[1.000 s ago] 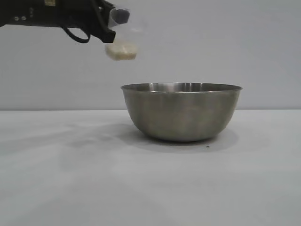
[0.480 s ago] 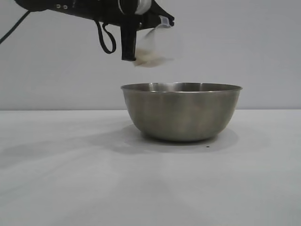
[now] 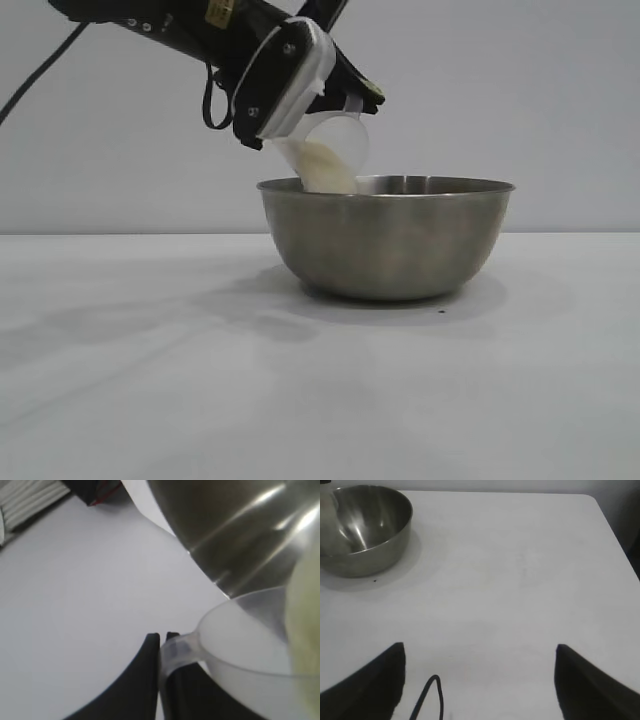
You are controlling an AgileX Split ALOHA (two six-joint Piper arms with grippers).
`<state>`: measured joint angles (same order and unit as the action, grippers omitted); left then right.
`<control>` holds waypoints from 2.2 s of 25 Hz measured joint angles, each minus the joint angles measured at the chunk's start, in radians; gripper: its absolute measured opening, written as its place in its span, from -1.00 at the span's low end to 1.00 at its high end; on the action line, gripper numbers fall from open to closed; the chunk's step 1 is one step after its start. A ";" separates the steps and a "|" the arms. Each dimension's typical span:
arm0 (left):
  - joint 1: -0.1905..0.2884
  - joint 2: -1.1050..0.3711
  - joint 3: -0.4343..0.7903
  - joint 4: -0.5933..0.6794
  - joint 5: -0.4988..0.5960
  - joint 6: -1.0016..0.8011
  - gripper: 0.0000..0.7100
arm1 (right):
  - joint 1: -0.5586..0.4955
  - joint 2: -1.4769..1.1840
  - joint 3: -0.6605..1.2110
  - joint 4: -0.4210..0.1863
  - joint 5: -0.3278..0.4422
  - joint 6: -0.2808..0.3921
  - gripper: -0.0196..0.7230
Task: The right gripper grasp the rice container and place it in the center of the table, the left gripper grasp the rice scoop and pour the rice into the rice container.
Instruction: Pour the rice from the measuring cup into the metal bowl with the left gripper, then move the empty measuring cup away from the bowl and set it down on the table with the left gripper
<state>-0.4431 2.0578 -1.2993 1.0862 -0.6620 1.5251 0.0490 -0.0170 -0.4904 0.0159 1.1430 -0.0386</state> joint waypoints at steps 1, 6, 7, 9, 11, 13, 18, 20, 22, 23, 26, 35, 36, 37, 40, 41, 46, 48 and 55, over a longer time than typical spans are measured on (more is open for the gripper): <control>-0.005 0.000 0.000 0.005 0.000 0.023 -1.00 | 0.000 0.000 0.000 0.000 0.000 0.000 0.47; -0.013 0.000 0.000 0.019 0.000 0.138 -1.00 | 0.000 0.000 0.000 0.000 0.000 0.000 0.47; -0.013 0.000 0.000 0.023 0.000 0.151 -1.00 | 0.000 0.000 0.000 0.000 0.000 0.000 0.47; -0.013 0.000 0.000 0.028 0.000 0.159 -1.00 | 0.000 0.000 0.000 0.000 0.000 0.000 0.47; -0.017 0.000 0.000 -0.026 -0.005 0.116 -1.00 | 0.000 0.000 0.000 0.000 0.000 0.000 0.47; -0.019 0.000 0.000 -0.165 -0.046 0.043 -1.00 | 0.000 0.000 0.000 0.000 0.000 0.000 0.47; -0.021 0.000 0.000 -0.738 -0.150 -0.124 -1.00 | 0.000 0.000 0.000 0.000 0.000 0.000 0.47; -0.021 0.000 0.000 -0.971 -0.160 -0.241 -1.00 | 0.000 0.000 0.000 0.000 0.000 0.000 0.47; -0.019 0.000 0.000 -1.132 -0.153 -0.385 -1.00 | 0.000 0.000 0.000 0.000 0.000 0.000 0.47; -0.012 0.000 0.000 -1.193 -0.145 -0.469 -1.00 | 0.000 0.000 0.000 0.000 0.000 0.000 0.47; 0.015 0.000 0.000 -1.310 -0.093 -0.705 -1.00 | 0.000 0.000 0.000 0.000 0.000 0.000 0.47; 0.133 0.000 0.097 -1.317 0.006 -1.138 -1.00 | 0.000 0.000 0.000 0.000 0.000 0.000 0.47; 0.144 0.000 0.138 -1.288 -0.029 -1.177 -1.00 | 0.000 0.000 0.000 0.000 0.000 0.000 0.47; 0.152 0.000 0.185 -1.264 -0.077 -1.202 -1.00 | 0.000 0.000 0.000 0.000 0.000 0.000 0.47; 0.156 -0.014 0.319 -1.216 -0.205 -1.229 -1.00 | 0.000 0.000 0.000 0.000 0.000 0.000 0.47; 0.156 -0.021 0.360 -1.204 -0.242 -1.231 -1.00 | 0.000 0.000 0.000 0.000 0.000 0.000 0.47; 0.156 -0.028 0.474 -1.199 -0.365 -1.249 -1.00 | 0.000 0.000 0.000 0.000 0.000 0.000 0.47; 0.156 -0.028 0.484 -1.203 -0.383 -1.256 -1.00 | 0.000 0.000 0.000 0.000 0.000 0.000 0.47; 0.156 0.034 0.490 -1.231 -0.415 -1.288 -1.00 | 0.000 0.000 0.000 0.000 0.000 0.000 0.47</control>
<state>-0.2874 2.0917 -0.8093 -0.1447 -1.0766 0.2369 0.0490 -0.0170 -0.4904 0.0159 1.1430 -0.0386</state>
